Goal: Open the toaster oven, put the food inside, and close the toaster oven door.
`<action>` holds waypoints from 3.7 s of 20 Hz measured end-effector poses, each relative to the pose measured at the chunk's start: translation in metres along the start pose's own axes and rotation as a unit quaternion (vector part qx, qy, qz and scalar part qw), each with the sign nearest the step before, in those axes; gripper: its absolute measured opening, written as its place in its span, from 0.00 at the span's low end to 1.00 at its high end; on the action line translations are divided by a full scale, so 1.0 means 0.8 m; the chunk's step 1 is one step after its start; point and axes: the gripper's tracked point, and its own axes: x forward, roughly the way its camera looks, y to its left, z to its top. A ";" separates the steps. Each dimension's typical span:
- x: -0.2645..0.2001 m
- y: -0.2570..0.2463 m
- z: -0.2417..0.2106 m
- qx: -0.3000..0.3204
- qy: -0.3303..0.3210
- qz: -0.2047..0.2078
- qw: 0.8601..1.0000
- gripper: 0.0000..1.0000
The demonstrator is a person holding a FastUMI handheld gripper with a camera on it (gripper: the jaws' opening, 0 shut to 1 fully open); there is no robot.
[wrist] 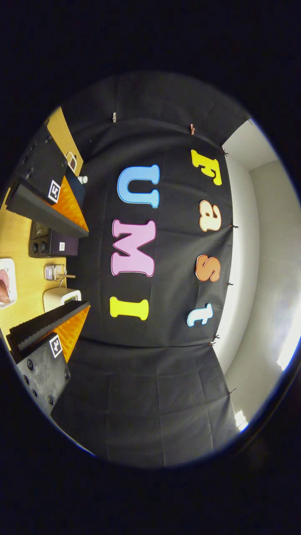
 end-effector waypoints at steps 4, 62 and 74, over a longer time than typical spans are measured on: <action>0.025 0.045 -0.007 0.031 0.016 0.008 0.999 0.98; -0.028 0.267 -0.482 0.010 0.434 0.039 0.900 0.99; -0.069 0.192 -0.446 0.025 0.496 0.117 0.860 1.00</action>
